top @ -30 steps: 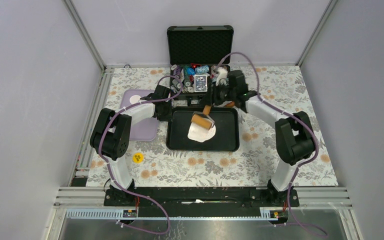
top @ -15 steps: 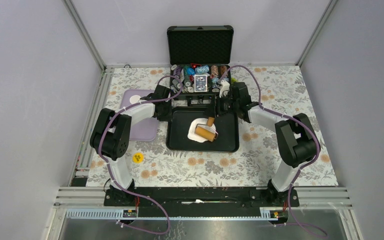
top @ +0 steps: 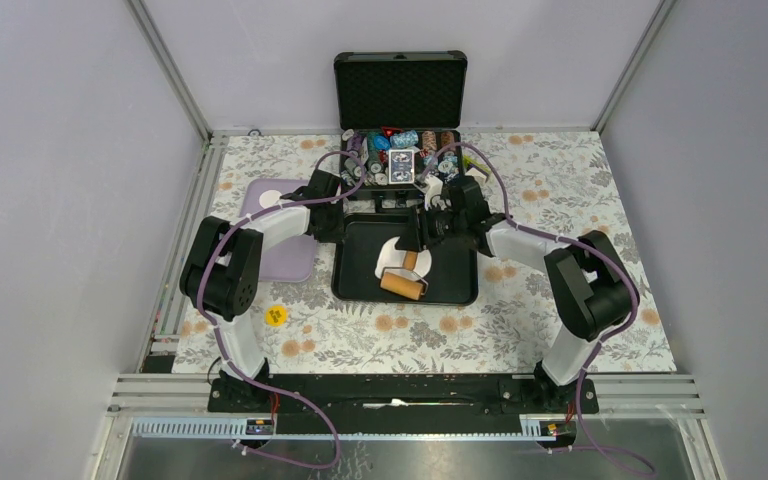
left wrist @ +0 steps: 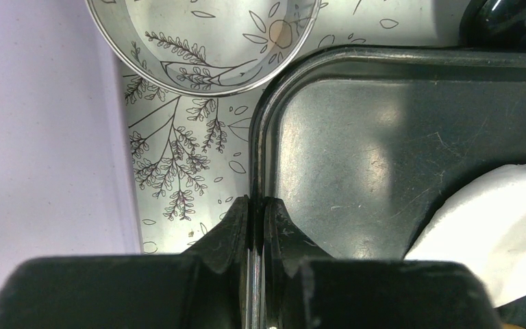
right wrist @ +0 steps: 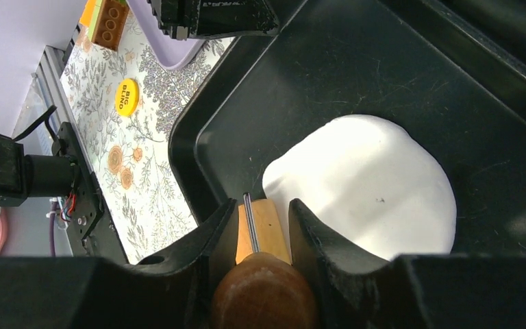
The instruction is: Roll out the dumpling wrappers from the dough
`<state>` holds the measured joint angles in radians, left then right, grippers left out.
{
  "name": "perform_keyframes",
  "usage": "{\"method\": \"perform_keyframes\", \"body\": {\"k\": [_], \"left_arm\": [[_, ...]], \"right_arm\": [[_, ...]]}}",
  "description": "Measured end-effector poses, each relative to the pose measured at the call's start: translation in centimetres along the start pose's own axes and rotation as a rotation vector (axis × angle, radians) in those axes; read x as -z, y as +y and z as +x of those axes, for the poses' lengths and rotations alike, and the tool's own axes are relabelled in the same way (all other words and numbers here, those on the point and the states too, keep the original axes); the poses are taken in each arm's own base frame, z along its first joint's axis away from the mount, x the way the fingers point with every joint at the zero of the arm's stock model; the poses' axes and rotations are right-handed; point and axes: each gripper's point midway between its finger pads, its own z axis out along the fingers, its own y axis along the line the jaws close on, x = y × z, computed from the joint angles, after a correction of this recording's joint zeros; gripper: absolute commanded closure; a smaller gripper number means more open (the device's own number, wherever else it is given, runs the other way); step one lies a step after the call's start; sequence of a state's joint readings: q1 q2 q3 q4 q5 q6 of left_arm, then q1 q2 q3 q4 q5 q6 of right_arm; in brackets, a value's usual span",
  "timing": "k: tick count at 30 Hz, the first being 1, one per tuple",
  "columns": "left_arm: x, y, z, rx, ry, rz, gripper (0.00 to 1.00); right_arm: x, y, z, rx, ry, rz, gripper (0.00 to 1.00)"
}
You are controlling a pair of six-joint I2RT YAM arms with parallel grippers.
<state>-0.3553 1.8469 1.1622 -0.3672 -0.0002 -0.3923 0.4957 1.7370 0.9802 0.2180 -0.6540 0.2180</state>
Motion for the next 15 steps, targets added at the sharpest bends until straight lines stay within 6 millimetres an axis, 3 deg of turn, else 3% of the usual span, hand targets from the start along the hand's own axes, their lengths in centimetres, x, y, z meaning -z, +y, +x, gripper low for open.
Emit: {"method": "perform_keyframes", "body": {"k": [5,9,11,13,15], "left_arm": [[0.0,0.0,0.0,0.0,0.0,0.0,1.0],[0.0,0.0,0.0,0.0,0.0,0.0,1.0],[0.0,0.0,0.0,0.0,0.0,0.0,1.0],[0.0,0.0,0.0,0.0,0.0,0.0,1.0],[0.0,0.0,0.0,0.0,0.0,0.0,1.0]], "right_arm": [[1.2,-1.2,-1.7,-0.039,-0.009,0.041,1.0],[3.1,-3.6,-6.5,-0.011,-0.111,0.121,1.0],[3.5,-4.2,-7.9,0.012,-0.144,0.144,1.0],[3.4,-4.7,-8.5,0.038,-0.156,0.16,1.0],[2.6,-5.5,-7.8,0.046,-0.138,0.17,1.0]]}}
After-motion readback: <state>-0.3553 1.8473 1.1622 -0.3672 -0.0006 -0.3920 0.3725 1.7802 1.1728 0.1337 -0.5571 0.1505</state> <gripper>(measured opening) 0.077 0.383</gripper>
